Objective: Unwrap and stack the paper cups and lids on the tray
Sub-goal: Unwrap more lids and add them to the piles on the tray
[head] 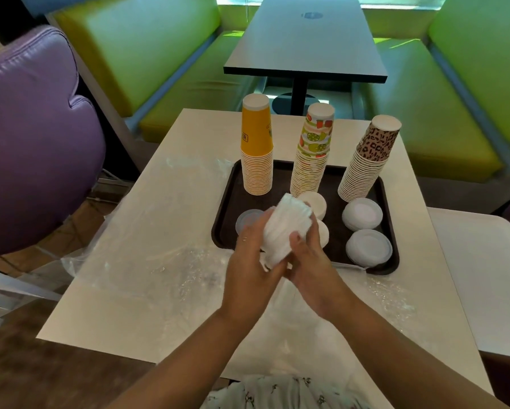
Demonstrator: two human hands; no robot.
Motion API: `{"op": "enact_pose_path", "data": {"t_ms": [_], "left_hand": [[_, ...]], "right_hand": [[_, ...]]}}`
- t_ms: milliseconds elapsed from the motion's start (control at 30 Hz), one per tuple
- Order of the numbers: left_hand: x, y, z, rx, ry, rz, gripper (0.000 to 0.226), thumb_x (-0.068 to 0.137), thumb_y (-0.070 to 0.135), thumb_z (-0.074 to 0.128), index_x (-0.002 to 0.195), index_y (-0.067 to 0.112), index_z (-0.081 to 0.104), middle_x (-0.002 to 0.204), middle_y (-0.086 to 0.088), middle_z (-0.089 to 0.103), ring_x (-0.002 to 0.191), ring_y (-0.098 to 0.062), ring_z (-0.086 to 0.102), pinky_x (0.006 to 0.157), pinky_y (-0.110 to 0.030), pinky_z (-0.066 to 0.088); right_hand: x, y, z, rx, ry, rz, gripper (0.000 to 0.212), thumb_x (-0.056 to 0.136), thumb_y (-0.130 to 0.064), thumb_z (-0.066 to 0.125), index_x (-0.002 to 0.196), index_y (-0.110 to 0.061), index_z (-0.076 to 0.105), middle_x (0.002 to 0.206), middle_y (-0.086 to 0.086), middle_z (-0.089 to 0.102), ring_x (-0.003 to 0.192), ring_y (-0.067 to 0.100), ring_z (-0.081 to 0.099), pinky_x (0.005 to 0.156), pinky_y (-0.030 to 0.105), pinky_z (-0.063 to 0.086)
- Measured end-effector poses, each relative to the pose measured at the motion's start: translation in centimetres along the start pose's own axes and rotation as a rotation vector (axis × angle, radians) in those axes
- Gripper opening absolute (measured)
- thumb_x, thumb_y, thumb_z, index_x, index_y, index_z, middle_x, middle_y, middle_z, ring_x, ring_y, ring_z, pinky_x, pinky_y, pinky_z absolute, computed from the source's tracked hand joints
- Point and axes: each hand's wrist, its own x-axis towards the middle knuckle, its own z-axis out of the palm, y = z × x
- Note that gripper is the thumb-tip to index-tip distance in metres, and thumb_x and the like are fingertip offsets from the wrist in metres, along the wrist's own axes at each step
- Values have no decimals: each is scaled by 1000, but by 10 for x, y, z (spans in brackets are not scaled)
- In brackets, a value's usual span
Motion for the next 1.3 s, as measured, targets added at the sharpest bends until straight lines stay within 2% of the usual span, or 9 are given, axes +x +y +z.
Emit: {"op": "enact_pose_path", "data": {"t_ms": [133,300,400,667,867,967,1100,1200,1300], "left_hand": [[5,2,-3,14,-278,58,77,74,42,73,137,39,29,143,15,38,129,2,36,100,-14,41],[42,0,-28,102,-501,86,96,65,45,82,138,50,20,153,22,10,135,10,12,107,-16,25],[53,-2,-31,88,-683,52,94,67,33,84,137,51,24,147,19,25,135,-3,27,107,-36,41],[63,-16,-23,67,-638,-14,90,60,44,77,135,37,29,136,13,37,125,-10,40,99,-34,49],[77,-27,-21,-23,-603,-62,83,57,50,76,128,49,34,130,19,43,123,-13,45,93,-27,51],[85,-32,-22,-137,-604,-132,79,62,38,81,127,48,37,126,23,46,118,-7,49,82,-12,49],[103,-42,-26,-205,-499,-301,75,69,20,82,122,50,39,126,18,47,111,-9,52,76,-15,52],[124,-62,-20,105,-434,-379,81,68,27,82,132,39,34,133,8,42,116,-16,45,90,-33,50],[133,-88,0,457,-490,-428,90,66,37,82,139,28,30,138,-4,38,122,-25,43,93,-37,46]], "right_hand": [[4,-2,-15,417,24,175,122,30,-42,95,137,-21,41,112,11,66,97,25,69,69,39,57],[1,-1,-36,380,-28,293,113,28,-36,97,129,-24,47,112,15,66,100,32,66,68,44,57],[2,-2,-34,359,-34,351,111,23,-37,97,123,-23,50,109,16,67,95,32,67,64,43,57],[21,-7,-35,363,0,369,108,21,-44,95,119,-25,53,107,14,68,97,32,65,64,44,58],[35,-5,-39,413,12,367,108,34,-42,94,130,-23,49,115,17,65,99,33,65,66,44,56],[40,-3,-42,466,11,364,108,37,-38,94,133,-23,47,120,19,60,101,34,62,67,44,55],[45,-4,-50,554,-1,324,105,35,-31,95,130,-23,50,111,19,66,94,37,66,65,44,56],[47,-7,-61,614,3,288,104,37,-29,94,130,-21,49,115,19,64,99,38,65,67,42,57],[46,-14,-69,642,9,230,94,34,-31,95,119,-19,58,110,16,67,94,35,67,67,41,56]]}}
